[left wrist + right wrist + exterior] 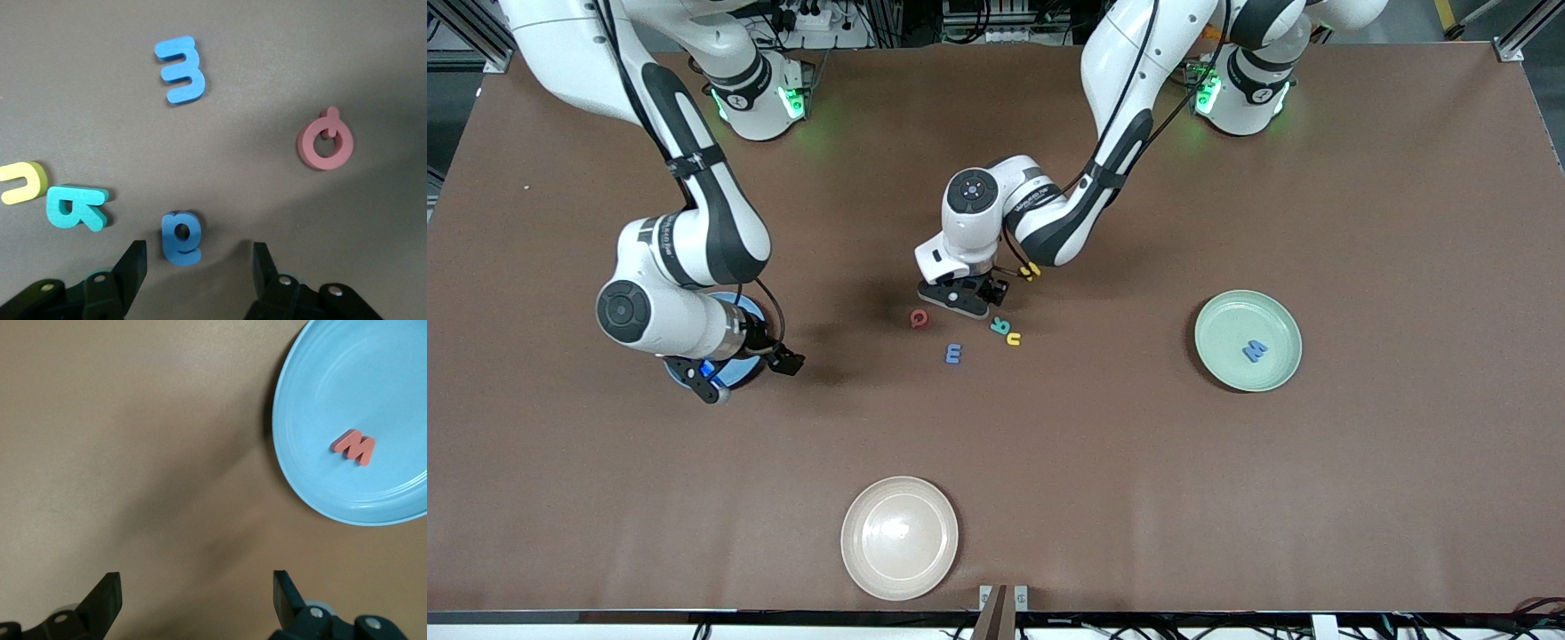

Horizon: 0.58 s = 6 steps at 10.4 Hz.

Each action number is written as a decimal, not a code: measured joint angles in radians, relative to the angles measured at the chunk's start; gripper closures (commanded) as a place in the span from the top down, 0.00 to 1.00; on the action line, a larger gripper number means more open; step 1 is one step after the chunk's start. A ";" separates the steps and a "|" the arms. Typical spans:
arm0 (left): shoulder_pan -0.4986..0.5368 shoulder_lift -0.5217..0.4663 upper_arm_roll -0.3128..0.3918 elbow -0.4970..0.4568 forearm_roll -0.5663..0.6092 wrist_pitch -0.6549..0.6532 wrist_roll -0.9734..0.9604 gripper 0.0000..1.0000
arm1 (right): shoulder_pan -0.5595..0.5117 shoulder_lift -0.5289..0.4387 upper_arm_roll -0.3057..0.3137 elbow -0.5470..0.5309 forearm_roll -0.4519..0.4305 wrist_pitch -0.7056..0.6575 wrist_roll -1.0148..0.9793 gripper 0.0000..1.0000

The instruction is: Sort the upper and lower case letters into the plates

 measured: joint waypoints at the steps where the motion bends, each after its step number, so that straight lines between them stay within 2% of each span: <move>1: -0.002 0.003 0.002 0.003 0.000 0.000 0.001 0.65 | 0.000 0.002 0.000 0.004 0.000 0.000 0.005 1.00; 6: -0.005 0.015 0.012 0.013 0.000 0.000 0.014 0.60 | 0.000 0.003 -0.001 0.011 0.002 0.000 0.008 1.00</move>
